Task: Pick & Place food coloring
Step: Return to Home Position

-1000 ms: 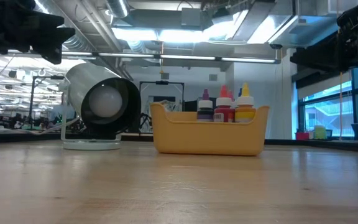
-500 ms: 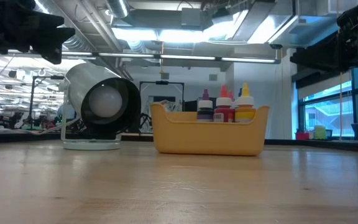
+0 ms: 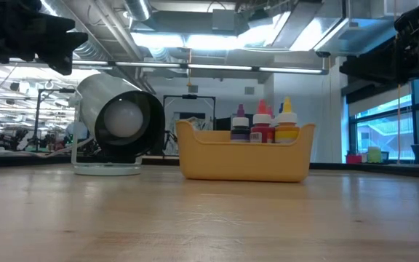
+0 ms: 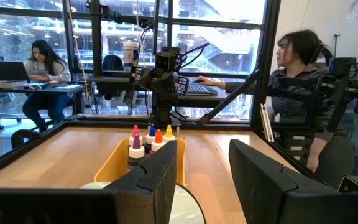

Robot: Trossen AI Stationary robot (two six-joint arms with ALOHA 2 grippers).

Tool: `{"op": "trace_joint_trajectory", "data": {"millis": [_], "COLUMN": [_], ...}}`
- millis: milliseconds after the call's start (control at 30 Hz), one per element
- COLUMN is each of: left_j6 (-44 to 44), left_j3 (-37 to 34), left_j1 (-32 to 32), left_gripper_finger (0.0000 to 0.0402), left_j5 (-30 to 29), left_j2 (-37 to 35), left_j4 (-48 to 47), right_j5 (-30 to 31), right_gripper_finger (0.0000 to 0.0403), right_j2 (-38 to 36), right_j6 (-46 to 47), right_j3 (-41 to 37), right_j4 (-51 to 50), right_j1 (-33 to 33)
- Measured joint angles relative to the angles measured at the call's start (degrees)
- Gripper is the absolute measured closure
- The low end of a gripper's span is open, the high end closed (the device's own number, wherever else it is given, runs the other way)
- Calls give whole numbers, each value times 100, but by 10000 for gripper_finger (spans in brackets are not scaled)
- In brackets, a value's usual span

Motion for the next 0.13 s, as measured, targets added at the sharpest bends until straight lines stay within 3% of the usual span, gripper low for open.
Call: {"op": "trace_joint_trajectory", "data": {"millis": [133], "left_j6": [1], "left_j3": [-1], "left_j1": [-1], "left_gripper_finger": [261], "left_j5": [-1], "left_j2": [0], "left_j4": [0], "right_j5": [0], "right_gripper_finger": [250], "right_j2": [-1], "right_j6": [0], "right_j3": [0], "right_j4": [0], "right_j1": [0]}}
